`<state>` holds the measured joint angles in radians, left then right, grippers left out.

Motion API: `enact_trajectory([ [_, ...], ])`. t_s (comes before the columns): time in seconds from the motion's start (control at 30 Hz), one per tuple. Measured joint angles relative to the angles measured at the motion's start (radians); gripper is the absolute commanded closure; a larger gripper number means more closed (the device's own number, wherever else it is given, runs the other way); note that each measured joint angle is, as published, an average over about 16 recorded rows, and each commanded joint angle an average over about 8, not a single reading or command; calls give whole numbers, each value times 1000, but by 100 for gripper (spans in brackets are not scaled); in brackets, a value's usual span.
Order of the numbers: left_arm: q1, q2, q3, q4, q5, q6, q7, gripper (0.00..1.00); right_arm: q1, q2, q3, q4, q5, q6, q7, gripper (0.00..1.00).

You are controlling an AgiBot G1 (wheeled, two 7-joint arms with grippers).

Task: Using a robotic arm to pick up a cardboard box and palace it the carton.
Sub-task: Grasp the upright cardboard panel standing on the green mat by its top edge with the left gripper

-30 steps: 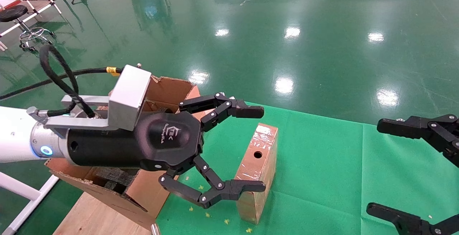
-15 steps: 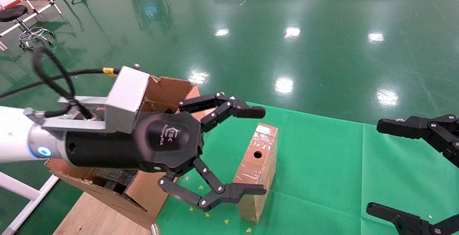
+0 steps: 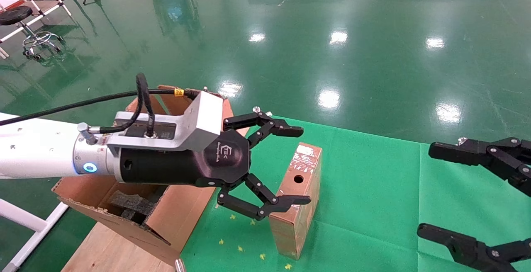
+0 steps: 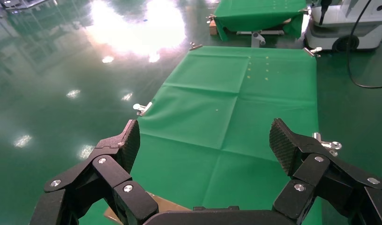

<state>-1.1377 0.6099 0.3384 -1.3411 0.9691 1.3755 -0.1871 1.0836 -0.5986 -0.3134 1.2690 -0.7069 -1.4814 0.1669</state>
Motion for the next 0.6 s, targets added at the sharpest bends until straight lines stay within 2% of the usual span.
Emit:
enact_trajectory([
  [0.17,-21,-10,12,-4,71,-10,24,0,0,0,0,0,0,0,0,100],
  [0.3,-60,-11,34,-7,145,-13,-3,0,0,0,0,0,0,0,0,100],
  [0.43,-126,6,75,-9,235,-3,-90,0,0,0,0,0,0,0,0,100],
  [0.6,-240,63,150,-6,351,29,-299,0,0,0,0,0,0,0,0,100],
])
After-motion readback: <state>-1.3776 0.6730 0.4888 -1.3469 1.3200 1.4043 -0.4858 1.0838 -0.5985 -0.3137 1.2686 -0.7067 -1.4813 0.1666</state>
